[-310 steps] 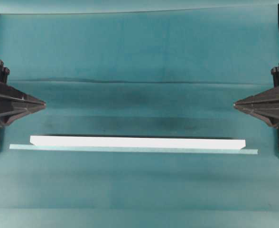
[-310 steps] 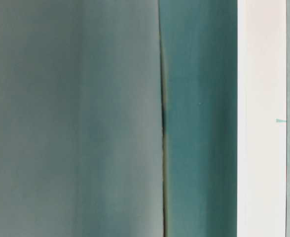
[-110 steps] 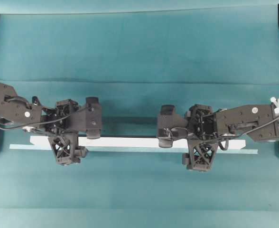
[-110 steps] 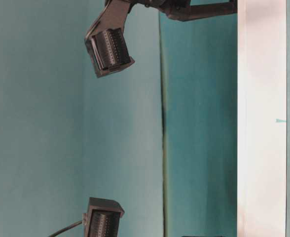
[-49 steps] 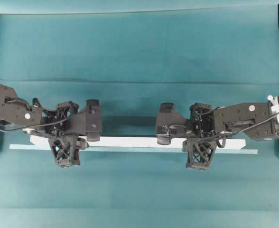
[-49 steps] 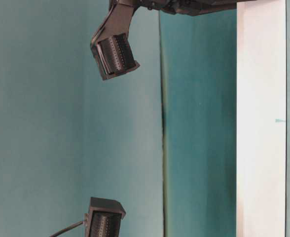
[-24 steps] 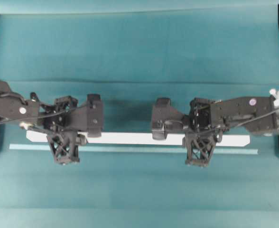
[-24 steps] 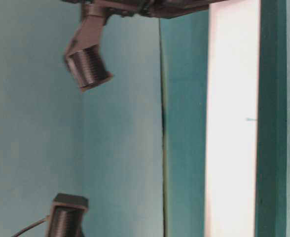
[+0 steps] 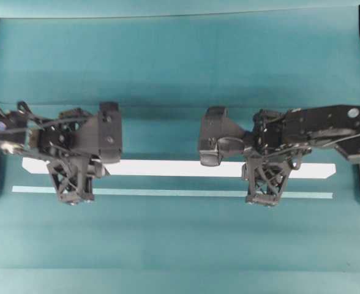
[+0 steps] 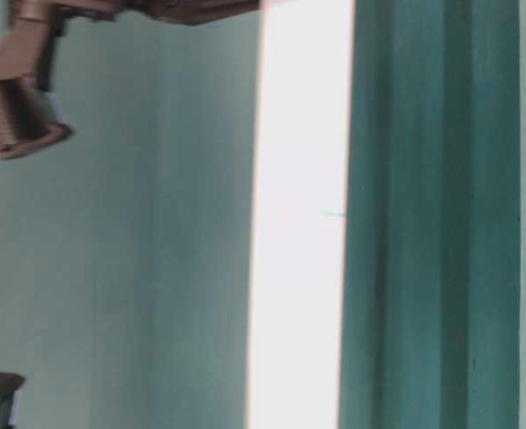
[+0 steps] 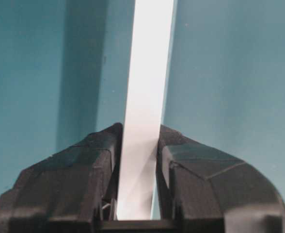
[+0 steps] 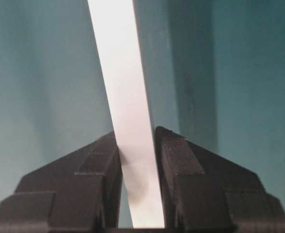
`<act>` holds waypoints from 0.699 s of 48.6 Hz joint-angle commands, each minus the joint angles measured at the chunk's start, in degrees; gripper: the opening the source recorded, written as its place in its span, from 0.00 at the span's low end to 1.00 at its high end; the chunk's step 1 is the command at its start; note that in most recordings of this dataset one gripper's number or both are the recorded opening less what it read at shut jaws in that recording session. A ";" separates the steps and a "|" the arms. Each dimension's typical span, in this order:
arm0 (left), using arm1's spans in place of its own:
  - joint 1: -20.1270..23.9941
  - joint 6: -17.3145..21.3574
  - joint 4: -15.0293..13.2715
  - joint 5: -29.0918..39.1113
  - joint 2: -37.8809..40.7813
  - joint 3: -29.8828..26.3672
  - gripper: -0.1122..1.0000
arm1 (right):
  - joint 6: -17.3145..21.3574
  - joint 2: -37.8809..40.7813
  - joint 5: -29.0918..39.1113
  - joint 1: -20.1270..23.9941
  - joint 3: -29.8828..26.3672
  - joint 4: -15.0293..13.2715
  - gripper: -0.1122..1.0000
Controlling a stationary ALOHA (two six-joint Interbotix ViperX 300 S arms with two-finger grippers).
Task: Lift a wooden board with both hands.
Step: 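Lift the board with both grippers and move it away from the front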
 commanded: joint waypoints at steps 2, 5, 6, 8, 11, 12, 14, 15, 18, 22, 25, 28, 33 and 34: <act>0.88 -0.18 0.09 3.08 -2.37 -3.34 0.27 | 0.26 -1.32 1.85 -0.18 -2.99 0.09 0.30; 0.97 -0.09 0.09 4.83 -2.81 -4.22 0.26 | 0.35 -1.58 3.43 -0.18 -4.39 0.18 0.30; 0.97 0.00 0.09 5.36 -2.90 -4.48 0.27 | 0.35 -1.67 3.96 -0.18 -4.83 0.09 0.30; 0.97 0.00 0.09 6.50 -3.16 -5.10 0.26 | 0.26 -1.67 5.27 -0.18 -5.80 0.18 0.30; 0.97 0.00 0.09 8.17 -3.69 -5.98 0.26 | 0.26 -1.67 7.29 -0.18 -7.03 0.09 0.29; 0.97 0.00 0.09 8.79 -3.87 -6.33 0.26 | 0.26 -1.67 7.91 -0.18 -7.47 0.09 0.30; 0.97 0.00 0.09 9.84 -4.13 -6.94 0.27 | 0.26 -1.67 9.14 -0.26 -8.35 0.18 0.30; 0.97 0.00 0.09 10.20 -4.31 -7.21 0.27 | 0.26 -1.67 9.67 -0.18 -8.70 0.09 0.30; 0.97 0.00 0.09 11.69 -4.66 -8.17 0.27 | 0.26 -1.76 11.16 -0.18 -9.93 0.09 0.30; 1.05 -0.09 0.09 13.36 -5.10 -9.58 0.27 | 0.26 -1.76 12.83 -0.18 -11.60 0.18 0.30; 1.23 -0.26 0.09 14.50 -5.36 -10.55 0.27 | 0.35 -2.02 13.62 -0.18 -12.74 0.09 0.30; 1.32 -0.26 0.09 15.73 -5.54 -11.43 0.27 | 0.35 -2.20 14.59 -0.18 -13.97 -0.09 0.29; 1.41 -0.18 0.09 17.84 -5.71 -13.10 0.27 | 0.35 -2.29 16.70 -0.18 -16.00 -0.09 0.30; 1.49 -0.18 0.09 18.19 -5.80 -13.36 0.26 | 0.35 -2.29 17.23 -0.18 -16.35 -0.18 0.30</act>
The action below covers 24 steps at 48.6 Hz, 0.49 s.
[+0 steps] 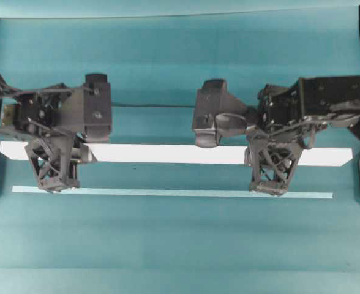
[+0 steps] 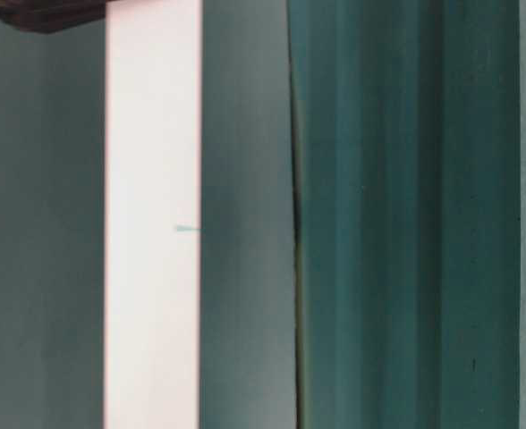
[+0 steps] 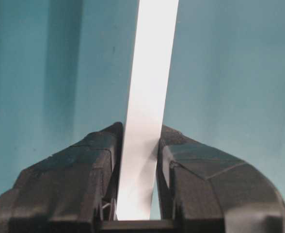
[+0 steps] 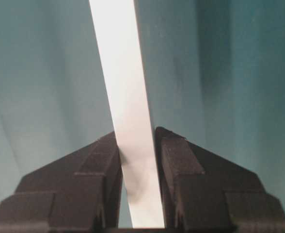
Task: Lift a wooden board with both hands.
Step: 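Lift the board with both grippers and move it away from the front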
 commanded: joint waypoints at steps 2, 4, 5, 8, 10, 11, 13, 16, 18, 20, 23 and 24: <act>0.53 -0.35 0.09 1.49 -1.23 -3.34 0.27 | 0.26 -0.70 2.02 0.18 -3.25 0.18 0.30; 0.62 -0.26 0.09 2.11 -1.41 -4.13 0.26 | 0.26 -0.70 3.25 0.18 -4.13 0.18 0.30; 0.62 -0.26 0.09 2.46 -1.41 -4.48 0.26 | 0.26 -0.70 3.96 0.18 -4.39 0.09 0.30; 0.70 -0.18 0.09 3.52 -1.76 -5.54 0.27 | 0.26 -0.70 5.71 0.18 -5.63 -0.09 0.30; 0.70 -0.18 0.09 4.22 -1.93 -6.24 0.26 | 0.35 -0.70 6.59 0.18 -6.33 -0.44 0.30; 0.70 -0.18 0.09 4.57 -2.02 -6.50 0.26 | 0.26 -0.70 7.12 0.09 -6.94 -0.53 0.30; 0.88 -0.18 0.09 5.36 -2.11 -7.12 0.27 | 0.26 -0.70 7.73 0.18 -7.65 -0.70 0.30; 0.97 -0.18 0.09 6.59 -2.29 -8.00 0.27 | 0.26 -0.70 8.53 0.18 -9.05 -0.70 0.30; 0.97 -0.09 0.09 7.21 -2.37 -8.53 0.27 | 0.26 -0.70 8.88 0.18 -10.02 -0.70 0.30; 1.05 -0.09 0.09 7.82 -2.46 -8.96 0.27 | 0.26 -0.70 9.40 0.18 -10.81 -0.70 0.30; 1.05 -0.09 0.09 8.70 -2.64 -9.49 0.27 | 0.26 -0.70 10.46 0.18 -12.22 -0.70 0.30; 1.14 0.00 0.09 8.96 -2.72 -9.58 0.27 | 0.26 -0.70 10.90 0.18 -12.57 -0.79 0.30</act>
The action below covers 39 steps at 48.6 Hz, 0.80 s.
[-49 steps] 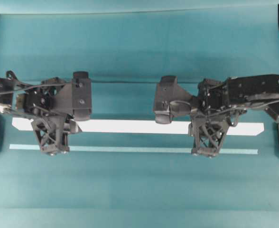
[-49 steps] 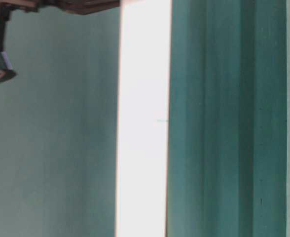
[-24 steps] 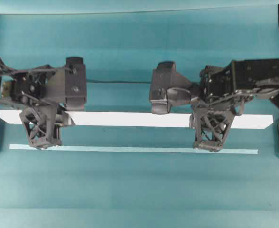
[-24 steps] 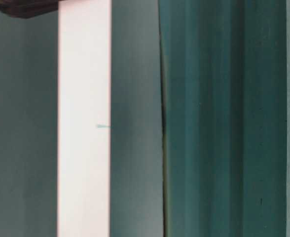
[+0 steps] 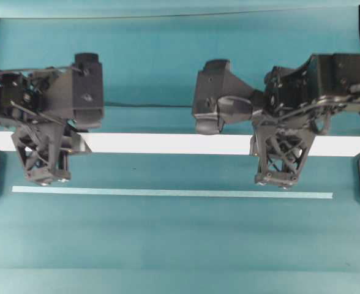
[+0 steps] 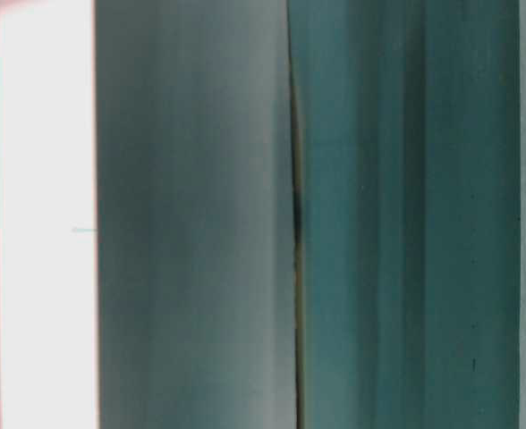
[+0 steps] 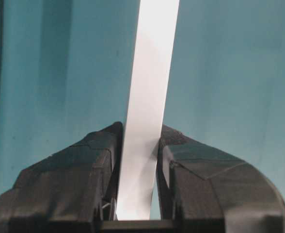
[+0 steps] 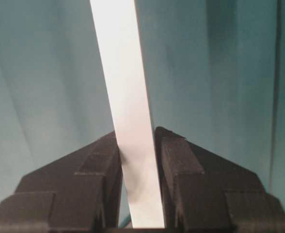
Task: Lift a wooden board with both hands.
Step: 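Lift the board with both grippers and move it away from the front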
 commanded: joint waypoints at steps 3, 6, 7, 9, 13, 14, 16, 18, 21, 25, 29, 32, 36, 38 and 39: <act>1.05 0.00 0.18 1.32 -1.32 -2.64 0.27 | 0.26 -0.62 2.20 0.18 -3.78 -0.26 0.30; 1.41 0.26 0.18 2.02 -1.58 -3.16 0.27 | 0.26 -0.62 3.96 0.18 -5.01 -0.88 0.30; 1.49 0.44 0.18 2.46 -1.67 -3.43 0.27 | 0.26 -0.62 4.48 0.18 -5.27 -1.05 0.30; 1.58 0.53 0.18 3.08 -1.85 -4.04 0.27 | 0.26 -0.62 5.10 0.09 -5.89 -1.41 0.30; 1.76 0.79 0.18 4.48 -1.93 -5.45 0.27 | 0.09 -0.70 5.98 0.18 -6.42 -2.37 0.30; 1.85 0.88 0.18 4.75 -1.93 -5.89 0.27 | 0.09 -0.70 6.06 0.18 -6.50 -2.46 0.30; 1.93 0.88 0.18 5.54 -1.93 -6.68 0.27 | 0.09 -0.79 6.24 0.18 -6.77 -2.55 0.30; 2.02 0.97 0.18 6.33 -1.85 -7.38 0.26 | 0.09 -0.70 6.33 0.18 -6.94 -2.55 0.30; 2.20 1.23 0.18 7.65 -1.85 -8.35 0.26 | 0.09 -0.70 6.59 0.18 -7.56 -2.55 0.30; 2.20 1.32 0.18 8.70 -1.85 -9.14 0.27 | 0.09 -0.70 7.38 0.18 -8.61 -2.64 0.30; 2.20 1.23 0.18 8.96 -1.76 -9.58 0.27 | 0.00 -0.70 8.00 0.18 -9.49 -2.99 0.30; 2.20 1.23 0.18 8.96 -1.76 -9.93 0.27 | -0.09 -0.70 8.17 0.18 -10.11 -3.25 0.30; 2.20 1.32 0.18 9.05 -1.67 -10.72 0.27 | -0.09 -0.70 8.26 0.18 -10.81 -3.34 0.30; 2.37 1.32 0.18 9.14 -1.67 -11.16 0.27 | -0.09 -0.70 8.44 0.18 -11.07 -3.34 0.30; 2.37 1.41 0.18 9.23 -1.67 -11.43 0.26 | -0.09 -0.62 8.61 0.18 -11.16 -3.34 0.30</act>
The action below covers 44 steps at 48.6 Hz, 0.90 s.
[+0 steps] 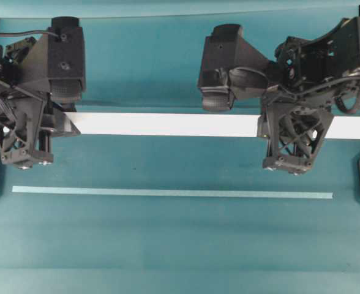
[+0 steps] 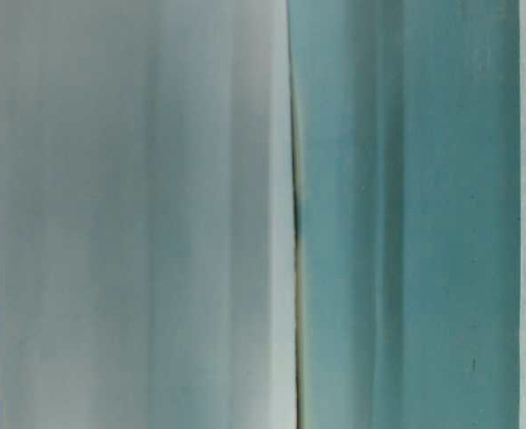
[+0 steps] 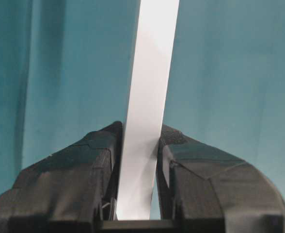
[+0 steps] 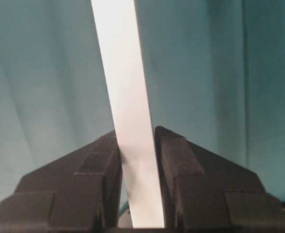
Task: Lift a wooden board with both hands.
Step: 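Lift the board with both grippers and move it away from the front, then lower the held board with both grippers back toward the table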
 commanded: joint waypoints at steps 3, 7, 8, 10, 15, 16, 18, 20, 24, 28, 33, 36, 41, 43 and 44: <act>0.79 -0.26 0.09 1.05 -0.70 -3.69 0.27 | -0.09 -0.70 0.35 0.09 -1.85 -0.35 0.30; 0.79 -0.09 0.09 2.37 -0.44 -5.01 0.27 | -0.26 -0.70 0.53 0.09 -2.55 -0.35 0.30; 0.88 -0.09 0.09 2.72 -0.35 -5.27 0.27 | -0.26 -0.79 0.62 0.09 -2.72 -0.35 0.30; 0.79 -0.09 0.09 3.34 -0.18 -5.89 0.27 | -0.18 -0.79 0.70 0.09 -3.16 -0.35 0.30; 0.79 0.00 0.09 4.31 0.09 -6.68 0.26 | -0.18 -0.79 0.97 0.09 -4.31 -0.26 0.30; 0.88 0.00 0.09 4.31 0.09 -6.77 0.27 | -0.18 -0.79 1.05 0.09 -4.48 -0.35 0.30; 0.88 0.00 0.09 4.39 0.09 -6.94 0.27 | -0.18 -0.79 1.05 0.09 -4.66 -0.35 0.30; 0.79 -0.09 0.09 4.39 0.18 -7.03 0.27 | -0.18 -0.79 1.05 0.09 -4.66 -0.35 0.30; 0.79 -0.09 0.09 4.66 0.18 -7.47 0.27 | -0.18 -0.79 1.05 0.09 -4.48 -0.35 0.30; 0.79 -0.09 0.09 5.45 0.26 -8.00 0.27 | 0.00 -0.79 1.05 0.09 -4.39 -0.35 0.30; 0.79 -0.09 0.09 6.33 0.53 -8.53 0.27 | 0.00 -0.79 1.05 0.09 -4.39 -0.35 0.30; 0.88 -0.09 0.09 6.68 0.62 -8.79 0.27 | 0.00 -0.79 1.05 0.09 -4.39 -0.35 0.30; 0.88 -0.09 0.09 6.77 0.70 -8.79 0.26 | 0.00 -0.70 1.05 0.09 -4.31 -0.35 0.30; 0.79 -0.09 0.09 6.77 0.70 -8.79 0.26 | 0.00 -0.70 1.05 0.09 -4.22 -0.44 0.30; 0.79 -0.09 0.09 6.77 0.70 -8.79 0.26 | 0.00 -0.62 1.05 0.09 -4.22 -0.44 0.30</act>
